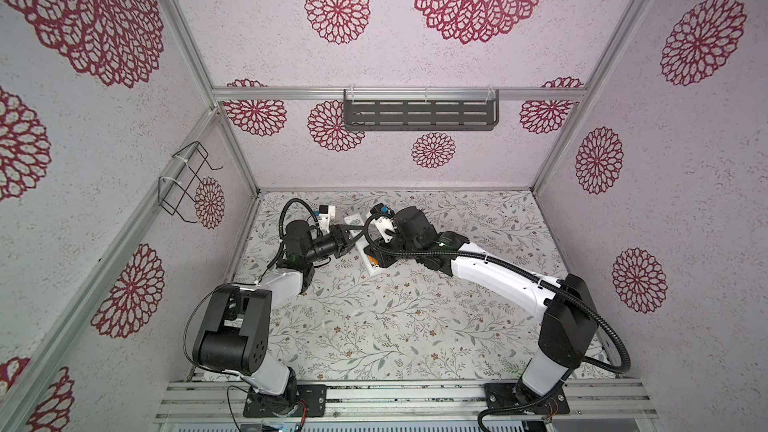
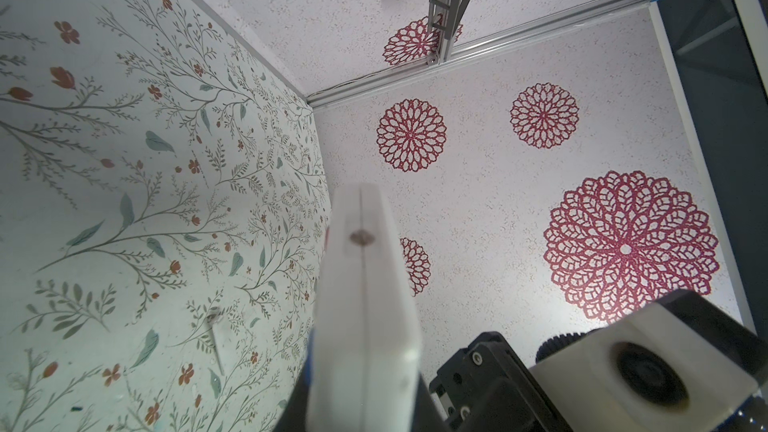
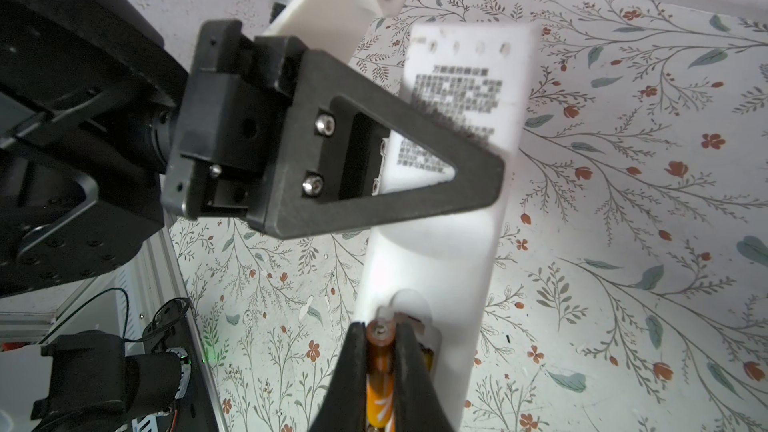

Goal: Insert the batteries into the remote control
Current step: 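Align the second battery with the remote's compartment using the right gripper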

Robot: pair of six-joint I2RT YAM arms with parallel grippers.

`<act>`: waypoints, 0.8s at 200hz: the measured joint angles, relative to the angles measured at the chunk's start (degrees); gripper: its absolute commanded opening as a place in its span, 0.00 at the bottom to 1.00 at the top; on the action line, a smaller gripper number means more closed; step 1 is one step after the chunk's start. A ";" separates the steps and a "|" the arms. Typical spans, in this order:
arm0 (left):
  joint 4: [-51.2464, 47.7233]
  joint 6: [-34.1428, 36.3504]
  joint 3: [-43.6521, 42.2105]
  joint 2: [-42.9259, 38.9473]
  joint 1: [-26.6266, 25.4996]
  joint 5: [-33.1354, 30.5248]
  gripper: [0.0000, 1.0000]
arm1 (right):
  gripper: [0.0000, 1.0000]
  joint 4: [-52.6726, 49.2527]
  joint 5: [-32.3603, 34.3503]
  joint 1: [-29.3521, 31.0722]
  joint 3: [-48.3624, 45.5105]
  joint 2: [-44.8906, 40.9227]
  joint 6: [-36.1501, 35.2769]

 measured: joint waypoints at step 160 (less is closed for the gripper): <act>0.09 -0.02 -0.07 -0.02 0.00 -0.48 0.00 | 0.35 -0.28 0.70 0.52 0.00 -0.02 -0.42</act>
